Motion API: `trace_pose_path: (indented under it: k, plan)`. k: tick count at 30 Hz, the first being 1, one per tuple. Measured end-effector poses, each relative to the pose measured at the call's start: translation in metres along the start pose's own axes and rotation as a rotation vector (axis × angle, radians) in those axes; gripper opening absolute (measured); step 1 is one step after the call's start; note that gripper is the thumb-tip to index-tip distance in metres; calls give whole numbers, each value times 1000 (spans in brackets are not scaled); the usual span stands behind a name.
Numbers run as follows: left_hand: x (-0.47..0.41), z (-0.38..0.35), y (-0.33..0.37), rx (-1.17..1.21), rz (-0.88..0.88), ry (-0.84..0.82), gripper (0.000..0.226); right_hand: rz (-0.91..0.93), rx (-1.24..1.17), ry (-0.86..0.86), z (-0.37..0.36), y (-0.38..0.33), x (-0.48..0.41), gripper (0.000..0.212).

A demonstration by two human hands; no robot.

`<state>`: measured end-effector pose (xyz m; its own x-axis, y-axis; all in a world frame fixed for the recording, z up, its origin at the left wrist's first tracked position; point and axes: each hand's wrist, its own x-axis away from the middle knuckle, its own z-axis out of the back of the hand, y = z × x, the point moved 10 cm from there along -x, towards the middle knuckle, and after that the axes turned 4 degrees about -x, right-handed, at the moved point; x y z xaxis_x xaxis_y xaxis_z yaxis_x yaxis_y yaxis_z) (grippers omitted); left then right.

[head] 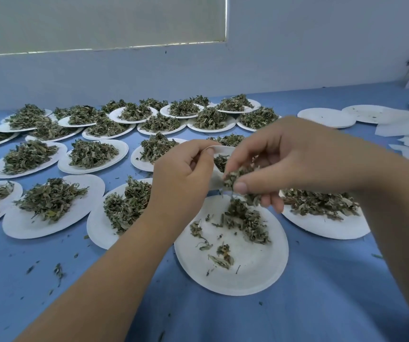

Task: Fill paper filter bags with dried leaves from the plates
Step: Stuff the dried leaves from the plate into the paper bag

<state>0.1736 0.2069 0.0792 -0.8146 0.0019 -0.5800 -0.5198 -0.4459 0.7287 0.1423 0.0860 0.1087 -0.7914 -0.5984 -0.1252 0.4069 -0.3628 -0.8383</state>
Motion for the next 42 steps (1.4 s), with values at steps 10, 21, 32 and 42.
trace_pose_path:
  k: [10, 21, 32, 42]
  plan:
    - [1, -6, 5, 42, -36, -47, 22, -29, 23, 184, 19, 13, -8, 11]
    - [3, -21, 5, 108, 16, -133, 26, -114, 568, 453, 20, 10, -7, 7]
    - [3, -22, 4, 164, 80, -135, 24, -45, 544, 468, 21, 3, -1, 7]
    - [5, -27, 7, 204, 87, -151, 26, -83, 733, 434, 15, 11, -10, 10]
